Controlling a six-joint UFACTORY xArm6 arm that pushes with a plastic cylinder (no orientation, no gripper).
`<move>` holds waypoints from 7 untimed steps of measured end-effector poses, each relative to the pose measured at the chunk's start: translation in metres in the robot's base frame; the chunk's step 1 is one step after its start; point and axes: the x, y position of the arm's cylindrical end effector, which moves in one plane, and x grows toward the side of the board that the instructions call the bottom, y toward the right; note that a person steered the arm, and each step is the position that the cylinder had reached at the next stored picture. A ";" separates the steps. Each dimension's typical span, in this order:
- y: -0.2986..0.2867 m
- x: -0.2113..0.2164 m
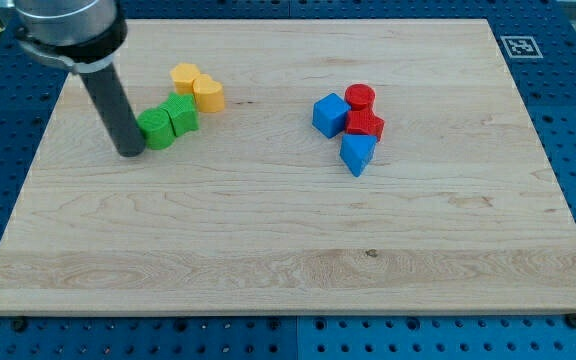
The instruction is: Move the green circle into the green star
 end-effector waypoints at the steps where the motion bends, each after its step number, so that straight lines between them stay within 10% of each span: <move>1: 0.023 -0.005; 4: 0.029 0.013; 7: 0.166 0.110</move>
